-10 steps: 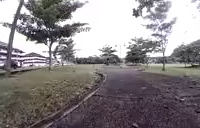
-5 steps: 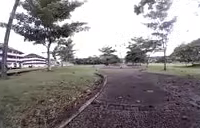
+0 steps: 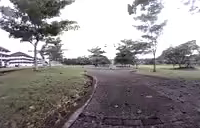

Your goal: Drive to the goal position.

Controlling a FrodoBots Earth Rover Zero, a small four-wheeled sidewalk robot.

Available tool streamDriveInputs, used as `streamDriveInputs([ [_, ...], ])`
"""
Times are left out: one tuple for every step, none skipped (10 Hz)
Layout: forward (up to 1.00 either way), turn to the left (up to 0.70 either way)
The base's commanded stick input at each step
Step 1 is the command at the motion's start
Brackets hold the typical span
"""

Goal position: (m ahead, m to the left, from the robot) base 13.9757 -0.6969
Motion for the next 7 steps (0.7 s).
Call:
streamDriveInputs([
  [0.7,0.0],
  [0.7,0.0],
  [0.7,0.0],
  [0.7,0.0],
  [0.7,0.0],
  [0.7,0.0],
  [0.7,0.0],
])
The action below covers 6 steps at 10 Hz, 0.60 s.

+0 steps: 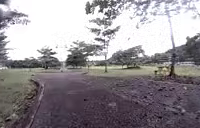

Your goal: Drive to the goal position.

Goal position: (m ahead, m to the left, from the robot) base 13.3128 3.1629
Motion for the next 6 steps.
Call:
streamDriveInputs([
  [0.7,0.0],
  [0.7,0.0],
  [0.7,0.0],
  [0.7,0.0],
  [0.7,0.0],
  [0.7,0.09],
])
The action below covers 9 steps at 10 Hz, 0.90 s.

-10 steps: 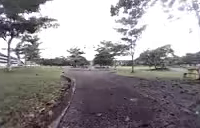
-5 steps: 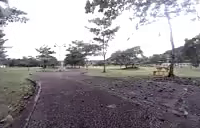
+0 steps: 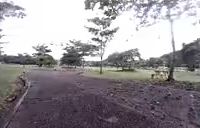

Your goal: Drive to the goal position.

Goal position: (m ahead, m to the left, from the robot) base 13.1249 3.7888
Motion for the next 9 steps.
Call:
streamDriveInputs([
  [0.7,0.3],
  [0.7,0.35],
  [0.7,0.27],
  [0.7,0.0],
  [0.7,0.0],
  [0.7,0.0],
  [0.7,0.0],
  [0.7,0.0],
  [0.7,0.0],
])
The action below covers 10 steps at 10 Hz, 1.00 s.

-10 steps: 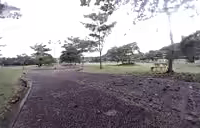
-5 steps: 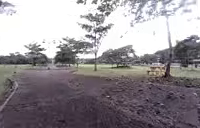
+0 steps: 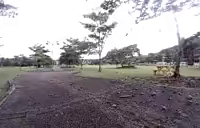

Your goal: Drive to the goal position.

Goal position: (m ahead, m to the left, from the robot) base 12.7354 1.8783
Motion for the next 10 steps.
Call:
streamDriveInputs([
  [0.7,0.0],
  [0.7,0.0],
  [0.7,0.0],
  [0.7,0.0],
  [0.7,0.0],
  [0.7,0.0],
  [0.7,0.0],
  [0.7,0.0],
  [0.7,0.0],
  [0.7,0.0],
])
